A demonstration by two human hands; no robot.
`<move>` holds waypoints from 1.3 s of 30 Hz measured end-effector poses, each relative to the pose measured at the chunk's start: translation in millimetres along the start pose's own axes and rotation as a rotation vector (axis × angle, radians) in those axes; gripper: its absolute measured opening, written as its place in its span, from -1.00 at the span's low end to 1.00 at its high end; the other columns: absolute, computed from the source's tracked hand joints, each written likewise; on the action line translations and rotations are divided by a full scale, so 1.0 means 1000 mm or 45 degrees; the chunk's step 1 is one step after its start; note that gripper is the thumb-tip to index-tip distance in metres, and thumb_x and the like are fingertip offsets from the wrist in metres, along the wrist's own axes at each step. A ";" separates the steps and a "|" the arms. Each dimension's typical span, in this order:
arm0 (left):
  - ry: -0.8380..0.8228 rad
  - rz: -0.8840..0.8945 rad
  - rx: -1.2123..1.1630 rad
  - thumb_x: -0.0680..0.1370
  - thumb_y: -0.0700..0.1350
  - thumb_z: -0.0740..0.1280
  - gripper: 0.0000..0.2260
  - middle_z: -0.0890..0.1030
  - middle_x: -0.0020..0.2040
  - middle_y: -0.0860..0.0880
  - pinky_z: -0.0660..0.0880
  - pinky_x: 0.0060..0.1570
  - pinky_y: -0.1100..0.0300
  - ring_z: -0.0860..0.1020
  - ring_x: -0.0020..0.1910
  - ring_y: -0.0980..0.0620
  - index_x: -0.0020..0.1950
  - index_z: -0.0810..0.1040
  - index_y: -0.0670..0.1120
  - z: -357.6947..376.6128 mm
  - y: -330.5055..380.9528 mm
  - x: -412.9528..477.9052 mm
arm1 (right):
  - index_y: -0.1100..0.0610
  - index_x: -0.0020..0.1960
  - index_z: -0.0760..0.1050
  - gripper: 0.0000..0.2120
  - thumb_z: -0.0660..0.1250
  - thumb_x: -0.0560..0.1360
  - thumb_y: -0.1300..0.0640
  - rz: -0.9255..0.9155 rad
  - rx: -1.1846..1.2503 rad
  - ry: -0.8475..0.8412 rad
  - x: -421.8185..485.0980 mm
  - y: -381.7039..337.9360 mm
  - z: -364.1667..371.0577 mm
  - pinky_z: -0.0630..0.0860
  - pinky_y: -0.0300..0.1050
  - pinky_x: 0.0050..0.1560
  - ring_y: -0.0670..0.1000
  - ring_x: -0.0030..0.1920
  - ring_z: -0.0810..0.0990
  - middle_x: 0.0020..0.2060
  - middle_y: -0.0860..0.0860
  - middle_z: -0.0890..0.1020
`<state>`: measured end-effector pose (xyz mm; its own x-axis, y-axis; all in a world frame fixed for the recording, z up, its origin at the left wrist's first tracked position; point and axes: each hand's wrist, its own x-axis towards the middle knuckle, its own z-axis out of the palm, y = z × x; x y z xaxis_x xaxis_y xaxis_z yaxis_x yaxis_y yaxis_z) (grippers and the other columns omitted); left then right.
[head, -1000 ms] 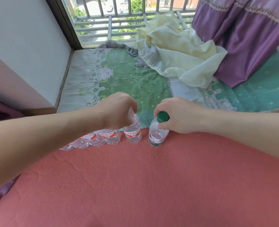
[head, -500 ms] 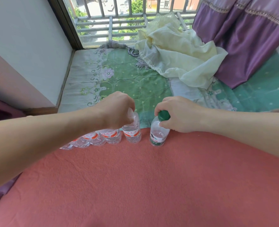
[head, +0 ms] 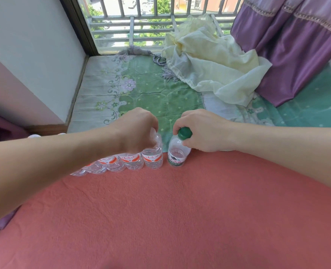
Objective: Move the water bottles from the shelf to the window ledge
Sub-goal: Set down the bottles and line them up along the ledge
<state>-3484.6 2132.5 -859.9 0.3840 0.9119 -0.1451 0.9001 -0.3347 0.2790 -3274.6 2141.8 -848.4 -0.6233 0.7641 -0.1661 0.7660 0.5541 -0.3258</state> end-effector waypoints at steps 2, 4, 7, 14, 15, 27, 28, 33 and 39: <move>-0.003 0.004 -0.008 0.35 -0.01 0.28 -0.74 0.64 -0.19 -0.13 0.58 -0.15 -0.06 0.60 -0.14 -0.16 -0.16 0.65 -0.15 -0.001 0.000 -0.001 | -0.01 0.10 0.62 -0.71 0.38 0.40 0.20 -0.014 0.009 0.008 0.003 -0.001 0.000 0.39 -0.18 -0.01 -0.01 -0.04 0.53 -0.03 -0.03 0.59; 0.001 0.008 0.001 0.36 -0.02 0.30 -0.75 0.64 -0.17 -0.13 0.58 -0.13 -0.07 0.59 -0.12 -0.16 -0.14 0.65 -0.16 0.000 -0.001 -0.002 | 0.00 0.09 0.63 -0.71 0.37 0.40 0.21 -0.024 0.015 0.006 0.006 -0.002 0.000 0.32 -0.22 -0.06 -0.04 -0.08 0.47 -0.04 -0.04 0.58; 0.017 0.020 0.016 0.39 -0.06 0.34 -0.80 0.63 -0.17 -0.13 0.58 -0.14 -0.07 0.59 -0.13 -0.14 -0.13 0.65 -0.15 0.003 -0.003 -0.002 | 0.03 0.09 0.63 -0.72 0.38 0.40 0.22 -0.048 0.020 0.020 0.008 -0.004 -0.001 0.23 -0.27 -0.11 -0.08 -0.12 0.41 -0.09 -0.06 0.54; 0.037 0.032 0.012 0.41 -0.07 0.33 -0.83 0.61 -0.16 -0.11 0.57 -0.10 -0.06 0.57 -0.13 -0.12 -0.12 0.66 -0.12 0.006 -0.004 -0.001 | 0.01 0.07 0.63 -0.68 0.34 0.38 0.28 -0.068 0.022 -0.013 0.011 -0.010 -0.001 0.32 -0.21 -0.07 -0.01 -0.08 0.48 -0.06 0.00 0.57; 0.035 0.031 0.014 0.41 -0.07 0.33 -0.82 0.61 -0.15 -0.11 0.57 -0.10 -0.06 0.57 -0.13 -0.12 -0.11 0.66 -0.12 0.006 -0.004 -0.001 | 0.00 0.06 0.63 -0.67 0.33 0.37 0.30 -0.066 0.024 -0.021 0.012 -0.011 -0.001 0.35 -0.19 -0.06 0.02 -0.07 0.50 -0.07 0.00 0.57; 0.045 0.033 0.013 0.42 -0.10 0.30 -0.83 0.60 -0.14 -0.07 0.56 -0.08 -0.03 0.56 -0.12 -0.09 -0.10 0.66 -0.09 0.006 -0.004 -0.001 | 0.01 0.22 0.56 -0.62 0.38 0.41 0.20 0.023 -0.001 0.013 0.014 -0.011 0.007 0.30 -0.19 -0.06 0.02 -0.03 0.47 -0.01 0.00 0.54; 0.048 0.033 0.008 0.41 -0.10 0.29 -0.83 0.60 -0.14 -0.07 0.56 -0.08 -0.03 0.55 -0.13 -0.08 -0.11 0.65 -0.09 0.006 -0.004 -0.001 | 0.02 0.22 0.56 -0.63 0.39 0.42 0.18 0.032 -0.021 0.020 0.014 -0.010 0.007 0.31 -0.17 -0.06 0.04 -0.01 0.49 0.01 0.02 0.56; 0.046 0.017 0.014 0.41 -0.11 0.27 -0.82 0.60 -0.14 -0.08 0.56 -0.08 -0.03 0.55 -0.12 -0.09 -0.12 0.65 -0.10 0.004 -0.003 -0.002 | 0.03 0.20 0.58 -0.66 0.40 0.43 0.17 0.022 -0.027 0.048 0.016 -0.012 0.008 0.21 -0.24 -0.12 -0.02 -0.08 0.40 -0.08 -0.07 0.48; 0.025 0.020 0.040 0.45 -0.12 0.30 -0.84 0.57 -0.11 -0.09 0.53 -0.04 -0.04 0.52 -0.09 -0.09 -0.08 0.64 -0.11 0.002 -0.001 -0.004 | 0.03 0.19 0.59 -0.67 0.38 0.43 0.20 -0.006 -0.020 0.036 0.016 -0.013 0.008 0.23 -0.24 -0.10 0.02 -0.05 0.48 -0.01 -0.01 0.56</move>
<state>-3486.3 2128.7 -861.5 0.3940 0.9110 -0.1220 0.9003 -0.3558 0.2508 -3295.9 2144.7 -854.4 -0.6226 0.7703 -0.1380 0.7655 0.5629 -0.3118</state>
